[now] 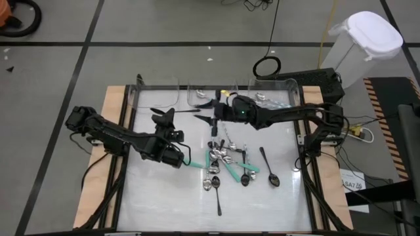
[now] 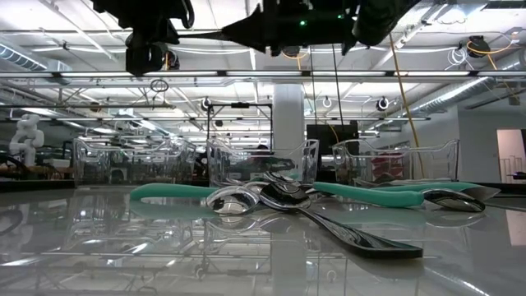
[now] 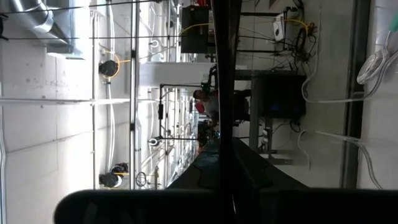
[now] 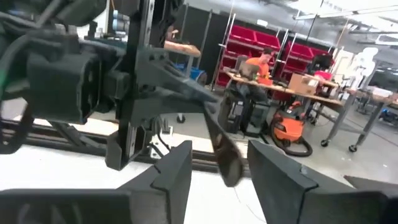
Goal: Sort silverware by color (type)
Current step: Put the black spoon into the left transparent bin
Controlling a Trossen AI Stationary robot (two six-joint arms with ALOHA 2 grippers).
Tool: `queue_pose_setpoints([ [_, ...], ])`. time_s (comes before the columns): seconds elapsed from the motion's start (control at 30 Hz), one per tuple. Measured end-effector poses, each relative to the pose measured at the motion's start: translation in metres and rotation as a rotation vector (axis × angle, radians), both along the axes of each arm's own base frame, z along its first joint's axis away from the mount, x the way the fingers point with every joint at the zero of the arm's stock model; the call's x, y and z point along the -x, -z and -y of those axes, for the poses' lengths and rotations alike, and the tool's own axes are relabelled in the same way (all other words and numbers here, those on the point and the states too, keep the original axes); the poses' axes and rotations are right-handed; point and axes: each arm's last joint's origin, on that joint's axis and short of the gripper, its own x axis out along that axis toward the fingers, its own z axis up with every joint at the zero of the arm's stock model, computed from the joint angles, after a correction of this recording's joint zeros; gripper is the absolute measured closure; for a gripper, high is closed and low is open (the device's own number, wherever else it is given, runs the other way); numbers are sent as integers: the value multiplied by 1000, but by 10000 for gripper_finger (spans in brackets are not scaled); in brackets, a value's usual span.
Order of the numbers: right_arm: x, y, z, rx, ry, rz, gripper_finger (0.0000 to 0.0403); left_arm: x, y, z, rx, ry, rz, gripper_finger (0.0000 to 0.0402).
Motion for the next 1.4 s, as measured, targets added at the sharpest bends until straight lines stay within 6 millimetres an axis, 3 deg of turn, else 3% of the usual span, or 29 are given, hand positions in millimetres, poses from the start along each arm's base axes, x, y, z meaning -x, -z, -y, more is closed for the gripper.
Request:
queue_pose_setpoints([
  [0.23, -12, 2, 5, 1, 8, -24, 285, 0, 0, 0, -1, 0, -4, 389],
  [0.5, -12, 3, 4, 28, -2, -47, 393, 0, 1, -2, 22, -6, -9, 383],
  [0.87, -9, 2, 5, 166, 55, -107, 399, -3, 1, -11, 249, -54, 142, 259],
  [1.03, -4, 1, 5, 343, 62, -183, 400, -10, -26, -2, 451, -26, 177, 221],
  [1.2, -1, 2, 2, 549, 115, -280, 401, -13, -65, 4, 662, 5, 179, 216],
  [1.4, -2, 9, -17, 831, 28, -373, 402, -11, -102, -1, 751, 24, 183, 216],
])
